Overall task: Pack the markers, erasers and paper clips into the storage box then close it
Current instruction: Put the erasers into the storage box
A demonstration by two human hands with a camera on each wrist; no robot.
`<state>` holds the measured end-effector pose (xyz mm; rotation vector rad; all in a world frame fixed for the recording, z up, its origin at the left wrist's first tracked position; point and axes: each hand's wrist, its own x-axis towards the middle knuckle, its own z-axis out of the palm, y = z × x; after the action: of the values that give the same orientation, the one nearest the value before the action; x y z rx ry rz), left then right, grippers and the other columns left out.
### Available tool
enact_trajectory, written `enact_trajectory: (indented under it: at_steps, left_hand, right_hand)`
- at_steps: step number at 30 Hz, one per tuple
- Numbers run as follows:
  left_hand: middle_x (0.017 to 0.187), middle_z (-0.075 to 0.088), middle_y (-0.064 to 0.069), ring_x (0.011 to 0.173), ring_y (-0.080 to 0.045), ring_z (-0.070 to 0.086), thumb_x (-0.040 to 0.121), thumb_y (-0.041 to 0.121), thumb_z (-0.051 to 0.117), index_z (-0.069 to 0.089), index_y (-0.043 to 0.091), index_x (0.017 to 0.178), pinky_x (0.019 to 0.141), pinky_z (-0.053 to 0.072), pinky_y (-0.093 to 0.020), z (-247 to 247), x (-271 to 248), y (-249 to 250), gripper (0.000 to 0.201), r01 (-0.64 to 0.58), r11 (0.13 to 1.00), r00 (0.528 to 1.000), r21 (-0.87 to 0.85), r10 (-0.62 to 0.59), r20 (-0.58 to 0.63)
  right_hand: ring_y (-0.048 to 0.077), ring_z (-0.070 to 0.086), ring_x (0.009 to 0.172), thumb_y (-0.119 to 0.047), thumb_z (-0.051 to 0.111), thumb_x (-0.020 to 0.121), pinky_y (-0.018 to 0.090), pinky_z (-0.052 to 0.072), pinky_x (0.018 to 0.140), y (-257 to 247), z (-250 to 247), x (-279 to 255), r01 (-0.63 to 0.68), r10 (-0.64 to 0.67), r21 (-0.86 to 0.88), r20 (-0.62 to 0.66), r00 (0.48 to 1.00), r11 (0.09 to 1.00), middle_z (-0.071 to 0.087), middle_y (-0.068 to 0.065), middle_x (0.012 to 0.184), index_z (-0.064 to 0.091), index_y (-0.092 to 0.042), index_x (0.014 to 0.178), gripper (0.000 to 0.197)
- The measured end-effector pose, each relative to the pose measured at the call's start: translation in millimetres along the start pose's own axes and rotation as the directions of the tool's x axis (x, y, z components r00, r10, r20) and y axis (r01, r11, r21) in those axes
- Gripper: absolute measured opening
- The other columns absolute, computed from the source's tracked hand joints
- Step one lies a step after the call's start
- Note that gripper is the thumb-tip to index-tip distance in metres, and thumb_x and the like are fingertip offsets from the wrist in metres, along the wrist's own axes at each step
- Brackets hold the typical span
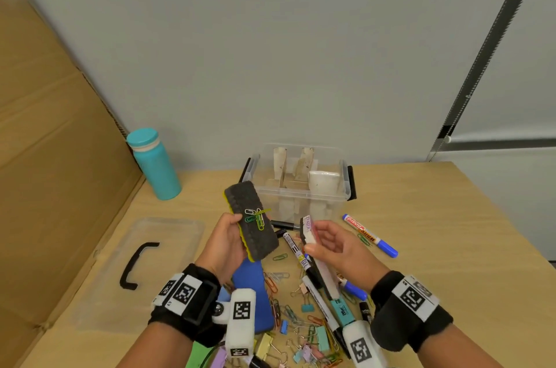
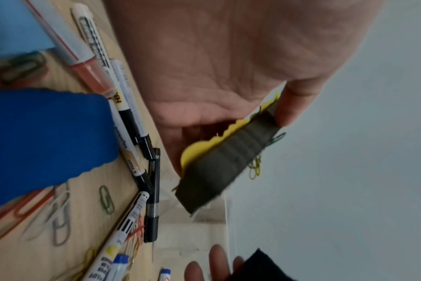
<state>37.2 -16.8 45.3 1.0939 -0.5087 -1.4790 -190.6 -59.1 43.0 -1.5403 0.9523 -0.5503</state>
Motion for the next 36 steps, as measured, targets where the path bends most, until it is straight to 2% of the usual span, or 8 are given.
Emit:
enact_trajectory:
  at_steps: [4, 8, 11, 19, 23, 27, 32, 36]
  left_hand:
    - [0.131, 0.053, -0.026, 0.114, -0.034, 0.053, 0.098, 0.031, 0.019, 0.043, -0.001, 0.135, 0.100, 0.040, -0.045, 6, -1, -2, 0.056, 0.019, 1.000, 0.999, 0.020, -0.020, 0.031]
    - [0.126, 0.057, -0.025, 0.109, -0.032, 0.056, 0.099, 0.034, 0.019, 0.047, 0.000, 0.132, 0.094, 0.046, -0.042, 10, 0, -5, 0.055, 0.043, 0.996, 0.999, 0.080, -0.045, 0.026]
    - [0.130, 0.056, -0.024, 0.110, -0.030, 0.058, 0.100, 0.037, 0.019, 0.048, 0.003, 0.132, 0.087, 0.052, -0.036, 10, 1, -7, 0.056, 0.064, 0.991, 0.997, 0.116, -0.067, 0.024]
    - [0.117, 0.063, -0.021, 0.102, -0.027, 0.062, 0.101, 0.036, 0.022, 0.052, 0.003, 0.128, 0.081, 0.052, -0.035, 13, 2, -17, 0.052, 0.110, 0.984, 0.993, 0.142, -0.115, 0.027]
    - [0.104, 0.067, -0.015, 0.093, -0.022, 0.064, 0.101, 0.034, 0.023, 0.054, 0.006, 0.121, 0.070, 0.057, -0.029, 7, 2, -19, 0.047, 0.079, 0.991, 0.997, 0.110, -0.079, -0.004]
    - [0.110, 0.066, -0.017, 0.098, -0.023, 0.063, 0.101, 0.035, 0.025, 0.054, 0.008, 0.120, 0.077, 0.053, -0.033, 6, 0, -21, 0.044, 0.076, 0.992, 0.997, 0.101, -0.073, -0.033]
    - [0.107, 0.070, -0.014, 0.099, -0.023, 0.064, 0.101, 0.037, 0.024, 0.058, 0.009, 0.117, 0.081, 0.050, -0.036, 7, -4, -24, 0.047, 0.096, 0.992, 0.995, 0.084, -0.096, -0.001]
    - [0.121, 0.064, -0.020, 0.105, -0.027, 0.062, 0.100, 0.037, 0.024, 0.055, 0.006, 0.124, 0.083, 0.050, -0.037, 4, -6, -19, 0.050, 0.078, 0.995, 0.997, 0.064, -0.078, -0.002]
  right_hand:
    - [-0.011, 0.057, 0.103, -0.024, 0.071, 0.083, 0.009, 0.048, 0.086, -8, 10, 0, 0.066, -0.066, -0.125, 0.002, 0.998, 0.990, 0.057, -0.017, 0.116, 0.041, -0.034, 0.125, 0.052]
    - [0.009, 0.063, 0.088, -0.023, 0.064, 0.079, 0.028, 0.056, 0.080, -9, 21, 0, 0.208, -0.212, -0.358, 0.029, 0.977, 0.910, 0.057, -0.007, 0.105, 0.036, -0.033, 0.129, 0.058]
    - [0.006, 0.052, 0.098, -0.037, 0.058, 0.073, 0.025, 0.049, 0.085, -10, 27, -2, 0.325, -0.351, -0.604, 0.079, 0.933, 0.728, 0.050, -0.015, 0.113, 0.032, -0.039, 0.132, 0.064]
    - [0.010, 0.046, 0.122, -0.035, 0.055, 0.077, 0.029, 0.042, 0.101, -11, 41, -4, 0.400, -0.339, -0.667, 0.228, 0.913, 0.629, 0.045, -0.008, 0.140, 0.023, -0.028, 0.145, 0.075]
    - [0.014, 0.055, 0.099, -0.036, 0.055, 0.078, 0.032, 0.050, 0.085, 1, 32, -13, 0.368, -0.241, -0.713, 0.279, 0.930, 0.596, 0.057, -0.003, 0.116, 0.028, -0.029, 0.139, 0.067]
    - [0.010, 0.048, 0.080, -0.039, 0.056, 0.078, 0.027, 0.045, 0.069, 1, 29, -11, 0.339, -0.228, -0.704, 0.252, 0.941, 0.624, 0.050, -0.011, 0.095, 0.035, -0.030, 0.124, 0.052]
    - [0.009, 0.046, 0.119, -0.040, 0.052, 0.076, 0.027, 0.042, 0.099, -6, 37, -1, 0.398, -0.341, -0.678, 0.225, 0.913, 0.617, 0.047, -0.007, 0.134, 0.032, -0.024, 0.138, 0.066]
    - [0.011, 0.046, 0.120, -0.040, 0.052, 0.075, 0.031, 0.044, 0.098, -5, 44, 1, 0.402, -0.339, -0.699, 0.238, 0.910, 0.591, 0.044, -0.006, 0.137, 0.035, -0.022, 0.134, 0.063]
